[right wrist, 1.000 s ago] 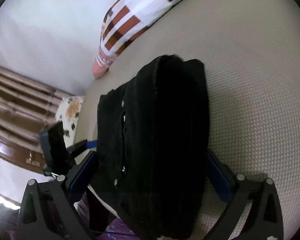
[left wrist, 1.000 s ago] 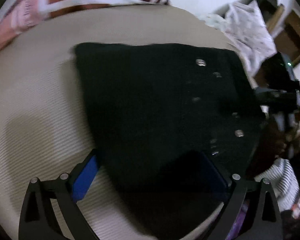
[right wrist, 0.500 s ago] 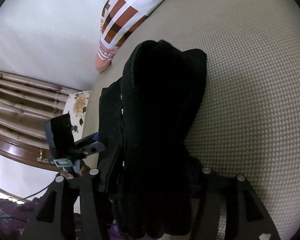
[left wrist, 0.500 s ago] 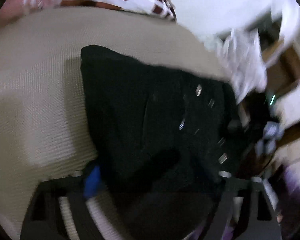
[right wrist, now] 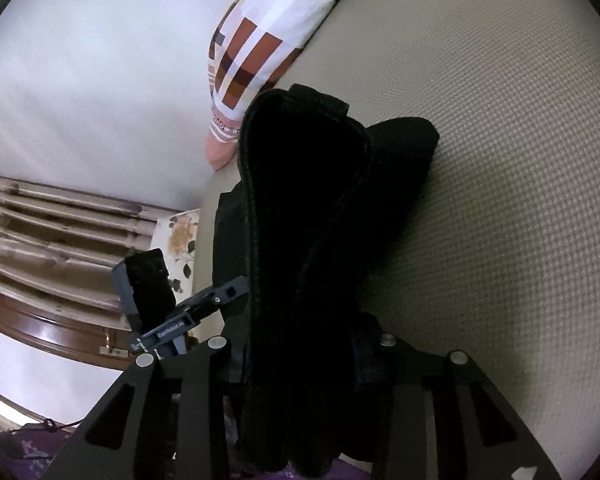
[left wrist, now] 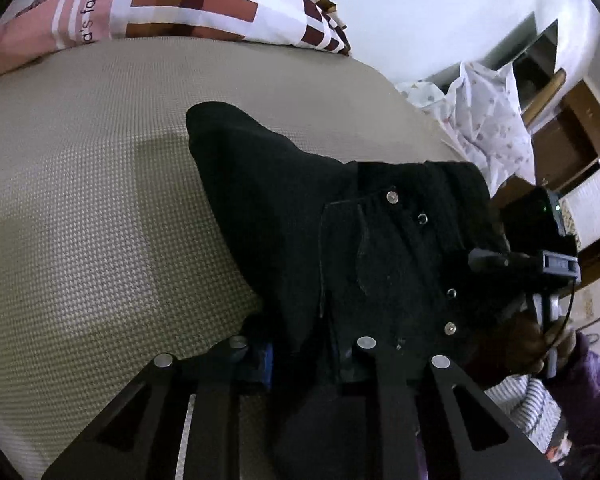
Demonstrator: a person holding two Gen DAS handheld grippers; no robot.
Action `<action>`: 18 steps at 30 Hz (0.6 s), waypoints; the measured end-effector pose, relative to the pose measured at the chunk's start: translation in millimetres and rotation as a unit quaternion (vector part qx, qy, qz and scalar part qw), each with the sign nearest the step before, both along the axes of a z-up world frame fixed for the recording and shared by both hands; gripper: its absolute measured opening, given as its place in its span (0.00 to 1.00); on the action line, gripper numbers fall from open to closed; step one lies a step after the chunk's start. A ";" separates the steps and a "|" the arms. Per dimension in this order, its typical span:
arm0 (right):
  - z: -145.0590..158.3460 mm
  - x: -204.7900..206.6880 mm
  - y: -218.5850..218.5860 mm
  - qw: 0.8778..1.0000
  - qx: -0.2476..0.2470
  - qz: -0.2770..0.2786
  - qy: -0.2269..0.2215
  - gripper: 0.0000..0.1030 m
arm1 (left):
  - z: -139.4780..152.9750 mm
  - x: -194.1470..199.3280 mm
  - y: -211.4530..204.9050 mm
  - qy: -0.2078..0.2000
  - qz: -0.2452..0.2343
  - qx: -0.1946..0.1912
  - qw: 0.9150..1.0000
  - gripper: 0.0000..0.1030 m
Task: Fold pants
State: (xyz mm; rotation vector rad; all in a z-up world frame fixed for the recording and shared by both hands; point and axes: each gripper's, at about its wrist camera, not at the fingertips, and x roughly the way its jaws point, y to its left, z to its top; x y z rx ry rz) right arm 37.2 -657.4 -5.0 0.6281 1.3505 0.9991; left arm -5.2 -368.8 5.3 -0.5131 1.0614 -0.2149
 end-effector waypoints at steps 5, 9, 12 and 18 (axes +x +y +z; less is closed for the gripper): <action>-0.3 -3.4 4.1 0.999 0.028 -0.019 0.026 0.33 | 11.7 -10.7 13.4 -0.027 -0.001 -0.025 0.999 0.17; 7.5 -6.5 23.9 0.998 0.048 -0.015 0.031 0.33 | 26.1 -12.6 23.4 -0.036 0.013 -0.023 0.999 0.17; 11.4 -5.5 45.2 0.998 0.062 -0.007 0.032 0.33 | 35.1 -18.0 38.1 -0.045 0.032 -0.010 0.998 0.17; 12.6 2.7 101.8 0.995 0.096 0.005 0.040 0.33 | 51.7 -30.7 85.2 -0.054 0.079 0.020 0.995 0.17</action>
